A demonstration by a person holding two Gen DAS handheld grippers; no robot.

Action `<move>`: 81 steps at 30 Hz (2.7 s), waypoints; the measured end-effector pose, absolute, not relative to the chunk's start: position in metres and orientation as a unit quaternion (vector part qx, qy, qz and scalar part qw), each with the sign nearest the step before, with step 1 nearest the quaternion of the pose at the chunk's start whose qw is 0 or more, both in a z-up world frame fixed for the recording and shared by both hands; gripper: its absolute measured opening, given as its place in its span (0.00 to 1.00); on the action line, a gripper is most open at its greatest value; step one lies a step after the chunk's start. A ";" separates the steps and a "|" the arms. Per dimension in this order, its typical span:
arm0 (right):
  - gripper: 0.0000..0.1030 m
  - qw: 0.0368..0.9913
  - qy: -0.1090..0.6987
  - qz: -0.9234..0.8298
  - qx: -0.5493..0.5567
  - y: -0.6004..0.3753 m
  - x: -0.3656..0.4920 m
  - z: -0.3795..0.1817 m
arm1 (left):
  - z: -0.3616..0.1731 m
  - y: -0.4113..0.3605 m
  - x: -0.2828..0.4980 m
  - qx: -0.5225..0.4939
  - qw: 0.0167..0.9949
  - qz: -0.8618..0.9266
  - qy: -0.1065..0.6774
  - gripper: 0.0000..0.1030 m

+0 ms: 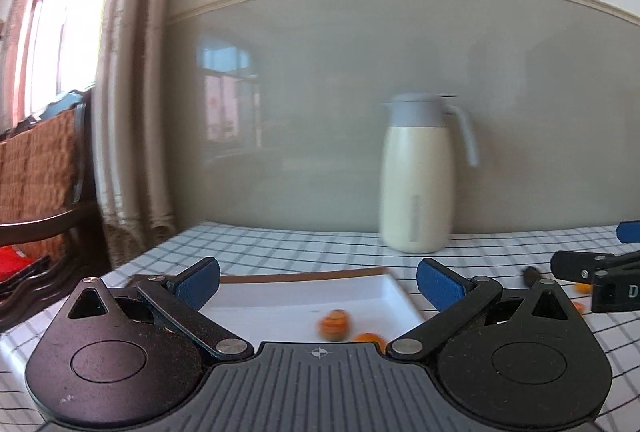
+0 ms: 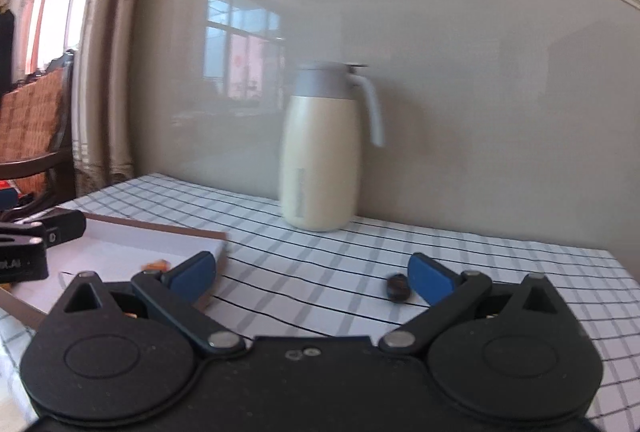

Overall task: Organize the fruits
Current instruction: 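Move both open grippers back toward the carrot pieces, then grasp a carrot piece with the left gripper while the right grasps another carrot piece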

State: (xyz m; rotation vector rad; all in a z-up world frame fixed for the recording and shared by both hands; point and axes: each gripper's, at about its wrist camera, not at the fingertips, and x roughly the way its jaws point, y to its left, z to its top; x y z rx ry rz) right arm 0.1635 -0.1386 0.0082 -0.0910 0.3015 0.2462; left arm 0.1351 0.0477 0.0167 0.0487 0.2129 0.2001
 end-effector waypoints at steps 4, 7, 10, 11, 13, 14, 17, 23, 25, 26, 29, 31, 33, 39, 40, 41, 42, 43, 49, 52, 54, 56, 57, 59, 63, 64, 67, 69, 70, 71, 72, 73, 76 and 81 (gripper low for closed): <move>0.92 0.982 0.156 0.096 -0.045 -0.166 0.159 0.006 | 0.015 0.019 0.141 0.029 0.991 0.070 0.109 1.00; 0.91 0.983 0.162 0.076 -0.049 -0.188 0.155 0.003 | 0.013 -0.002 0.145 0.031 0.992 0.048 0.112 1.00; 0.87 0.983 0.167 0.060 -0.046 -0.206 0.152 0.000 | 0.010 -0.025 0.147 0.035 0.992 0.028 0.115 1.00; 0.86 0.983 0.171 0.055 -0.044 -0.212 0.151 -0.001 | 0.009 -0.031 0.149 0.038 0.992 0.022 0.117 1.00; 0.85 0.983 0.173 0.047 -0.041 -0.223 0.149 -0.003 | 0.006 -0.046 0.152 0.045 0.991 0.013 0.123 1.00; 0.84 0.983 0.174 0.042 -0.041 -0.229 0.149 -0.004 | 0.005 -0.053 0.154 0.047 0.991 0.008 0.127 1.00; 0.77 0.982 0.182 0.032 -0.038 -0.244 0.150 -0.008 | 0.001 -0.071 0.160 0.053 0.989 -0.009 0.134 1.00; 0.64 0.978 0.205 0.025 -0.031 -0.264 0.164 -0.015 | -0.009 -0.103 0.174 0.069 0.983 -0.040 0.163 0.88; 0.60 0.977 0.209 0.024 -0.031 -0.267 0.173 -0.017 | -0.013 -0.113 0.184 0.077 0.979 -0.048 0.181 0.71; 0.60 0.976 0.212 0.023 -0.030 -0.268 0.178 -0.019 | -0.016 -0.117 0.189 0.075 0.977 -0.053 0.190 0.70; 0.54 0.973 0.228 0.025 -0.027 -0.271 0.196 -0.025 | -0.022 -0.126 0.198 0.071 0.975 -0.054 0.201 0.70; 0.49 0.970 0.241 0.029 -0.027 -0.270 0.208 -0.032 | -0.027 -0.132 0.206 0.072 0.974 -0.057 0.209 0.70; 0.47 0.966 0.254 0.034 -0.028 -0.270 0.217 -0.038 | -0.035 -0.140 0.218 0.075 0.970 -0.061 0.225 0.65; 0.46 0.960 0.275 0.047 -0.033 -0.266 0.235 -0.049 | -0.050 -0.151 0.240 0.066 0.961 -0.072 0.259 0.56; 0.46 0.959 0.278 0.047 -0.032 -0.266 0.238 -0.050 | -0.052 -0.154 0.243 0.069 0.960 -0.072 0.263 0.56; 0.45 0.958 0.282 0.048 -0.031 -0.267 0.241 -0.052 | -0.055 -0.156 0.247 0.068 0.957 -0.075 0.271 0.55; 0.45 0.957 0.284 0.048 -0.029 -0.267 0.243 -0.054 | -0.056 -0.157 0.250 0.064 0.955 -0.081 0.277 0.53; 0.45 0.957 0.286 0.048 -0.027 -0.268 0.246 -0.056 | -0.055 -0.158 0.252 0.061 0.955 -0.084 0.277 0.52; 0.42 0.953 0.300 0.051 -0.011 -0.269 0.265 -0.061 | -0.059 -0.161 0.271 0.062 0.949 -0.085 0.299 0.43; 0.38 0.950 0.307 0.050 -0.010 -0.266 0.276 -0.062 | -0.059 -0.158 0.279 0.058 0.948 -0.081 0.303 0.36; 0.32 0.946 0.321 0.048 -0.011 -0.264 0.283 -0.066 | -0.060 -0.155 0.284 0.053 0.947 -0.080 0.307 0.35; 0.31 0.945 0.322 0.046 -0.014 -0.262 0.286 -0.068 | -0.060 -0.153 0.285 0.049 0.947 -0.080 0.309 0.33; 0.30 0.946 0.322 0.046 -0.013 -0.262 0.287 -0.068 | -0.060 -0.152 0.285 0.049 0.946 -0.082 0.308 0.32; 0.22 0.946 0.320 0.041 -0.012 -0.262 0.288 -0.067 | -0.060 -0.152 0.285 0.051 0.946 -0.084 0.307 0.30; 0.15 0.947 0.317 0.042 -0.008 -0.265 0.285 -0.063 | -0.060 -0.151 0.283 0.050 0.947 -0.083 0.306 0.30; 0.15 0.948 0.316 0.040 -0.010 -0.266 0.283 -0.062 | -0.060 -0.150 0.282 0.050 0.947 -0.083 0.305 0.30; 0.15 0.948 0.316 0.038 -0.012 -0.269 0.275 -0.061 | -0.056 -0.149 0.277 0.049 0.949 -0.085 0.299 0.30; 0.15 0.948 0.315 0.036 -0.015 -0.269 0.271 -0.060 | -0.053 -0.148 0.273 0.051 0.950 -0.086 0.294 0.30; 0.15 0.949 0.314 0.036 -0.015 -0.269 0.268 -0.059 | -0.052 -0.148 0.271 0.052 0.951 -0.087 0.293 0.30; 0.15 0.949 0.312 0.036 -0.017 -0.268 0.265 -0.057 | -0.050 -0.147 0.269 0.054 0.951 -0.088 0.291 0.30; 0.15 0.950 0.311 0.034 -0.020 -0.267 0.263 -0.056 | -0.049 -0.146 0.266 0.055 0.952 -0.089 0.289 0.30; 0.15 0.950 0.309 0.034 -0.023 -0.266 0.260 -0.055 | -0.048 -0.146 0.264 0.056 0.952 -0.089 0.288 0.30; 0.15 0.952 0.304 0.036 -0.028 -0.263 0.252 -0.051 | -0.043 -0.141 0.256 0.058 0.953 -0.088 0.283 0.30; 0.15 0.956 0.290 0.039 -0.031 -0.256 0.233 -0.041 | -0.032 -0.129 0.237 0.054 0.959 -0.084 0.264 0.30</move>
